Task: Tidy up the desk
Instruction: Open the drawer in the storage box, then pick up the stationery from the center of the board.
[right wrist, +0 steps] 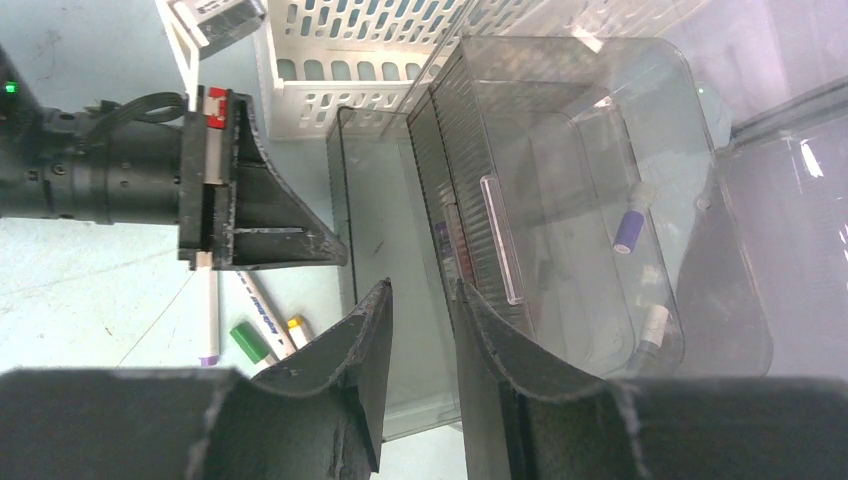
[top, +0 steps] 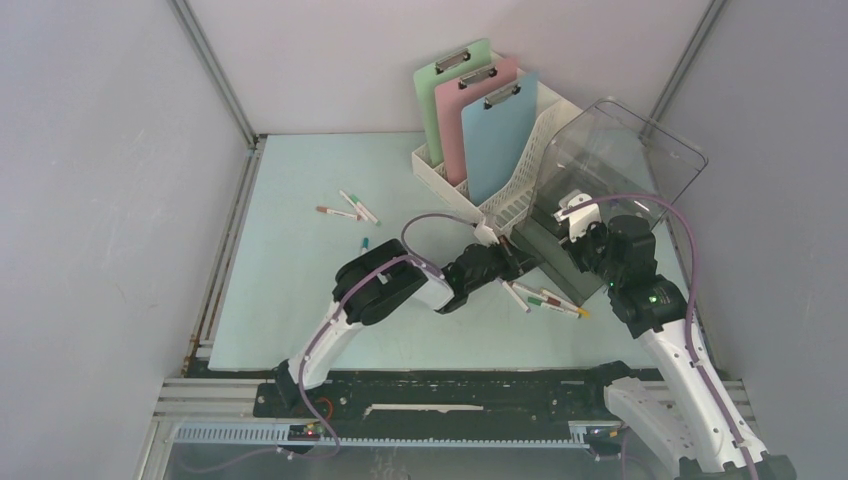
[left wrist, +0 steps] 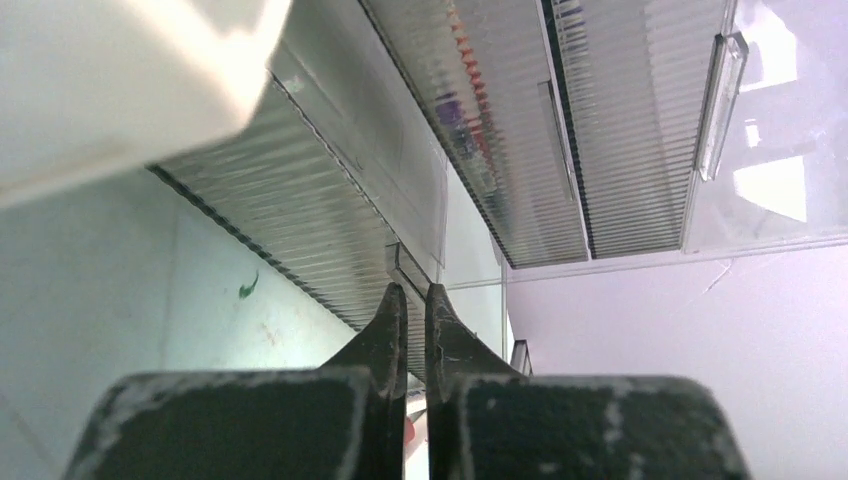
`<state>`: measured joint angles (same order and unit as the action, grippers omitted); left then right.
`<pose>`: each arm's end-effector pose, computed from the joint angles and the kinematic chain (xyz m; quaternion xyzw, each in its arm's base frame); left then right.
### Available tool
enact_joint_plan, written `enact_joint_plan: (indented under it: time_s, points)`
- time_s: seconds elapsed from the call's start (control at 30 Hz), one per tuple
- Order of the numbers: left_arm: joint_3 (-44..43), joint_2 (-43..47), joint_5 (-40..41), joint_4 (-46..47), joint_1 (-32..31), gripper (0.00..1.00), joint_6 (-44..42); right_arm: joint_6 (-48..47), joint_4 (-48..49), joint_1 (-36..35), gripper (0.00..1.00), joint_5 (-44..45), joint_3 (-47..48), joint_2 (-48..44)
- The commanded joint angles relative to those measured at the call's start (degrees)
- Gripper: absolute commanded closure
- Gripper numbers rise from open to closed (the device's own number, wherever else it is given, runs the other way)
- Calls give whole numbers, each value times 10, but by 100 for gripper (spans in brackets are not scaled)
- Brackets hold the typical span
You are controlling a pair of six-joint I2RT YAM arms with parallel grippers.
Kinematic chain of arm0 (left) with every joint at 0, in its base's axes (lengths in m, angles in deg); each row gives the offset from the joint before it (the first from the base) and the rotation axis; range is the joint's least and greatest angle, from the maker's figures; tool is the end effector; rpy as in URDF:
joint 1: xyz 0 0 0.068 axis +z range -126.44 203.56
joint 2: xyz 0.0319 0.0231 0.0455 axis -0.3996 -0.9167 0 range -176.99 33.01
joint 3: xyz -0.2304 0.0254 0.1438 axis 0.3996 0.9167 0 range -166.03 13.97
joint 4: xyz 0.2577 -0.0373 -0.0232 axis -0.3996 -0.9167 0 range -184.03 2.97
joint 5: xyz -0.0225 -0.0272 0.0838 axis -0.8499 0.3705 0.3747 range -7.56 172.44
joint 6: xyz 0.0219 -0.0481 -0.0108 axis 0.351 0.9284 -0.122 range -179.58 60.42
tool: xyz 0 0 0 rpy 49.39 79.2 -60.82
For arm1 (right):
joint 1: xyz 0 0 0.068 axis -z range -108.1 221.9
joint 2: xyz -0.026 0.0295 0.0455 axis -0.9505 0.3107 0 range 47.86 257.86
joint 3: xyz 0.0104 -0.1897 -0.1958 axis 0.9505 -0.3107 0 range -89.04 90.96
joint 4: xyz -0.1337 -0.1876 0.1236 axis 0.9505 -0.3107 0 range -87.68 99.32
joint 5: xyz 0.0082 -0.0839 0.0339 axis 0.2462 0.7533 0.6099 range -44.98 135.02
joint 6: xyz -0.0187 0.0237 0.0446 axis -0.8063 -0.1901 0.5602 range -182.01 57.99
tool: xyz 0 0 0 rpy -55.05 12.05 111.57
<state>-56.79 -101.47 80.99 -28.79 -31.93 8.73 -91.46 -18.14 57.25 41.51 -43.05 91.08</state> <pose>0.2692 -0.3930 0.0983 -0.0742 0.7363 -0.5977 0.3085 0.1628 0.0448 0.3203 -0.3311 0.7738 -0.0439 0.5382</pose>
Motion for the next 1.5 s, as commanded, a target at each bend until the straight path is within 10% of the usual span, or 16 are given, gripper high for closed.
enact_joint_plan:
  time_s: [0.0, 0.27, 0.67, 1.0, 1.47]
  points:
    - [43, 44, 37, 70, 8, 100, -18, -4, 17, -2, 63, -3, -2, -2]
    - [104, 60, 43, 109, 11, 100, -19, -7, 13, -2, 63, -12, -3, 2]
    - [190, 160, 51, 99, 13, 61, -85, -72, -65, -17, 61, -118, 4, 14]
    - [335, 278, 103, 112, 12, 53, -165, -130, -151, -32, 57, -243, 20, 57]
    - [517, 486, 248, 38, 13, 31, -272, -109, -150, -119, 51, -186, 21, 180]
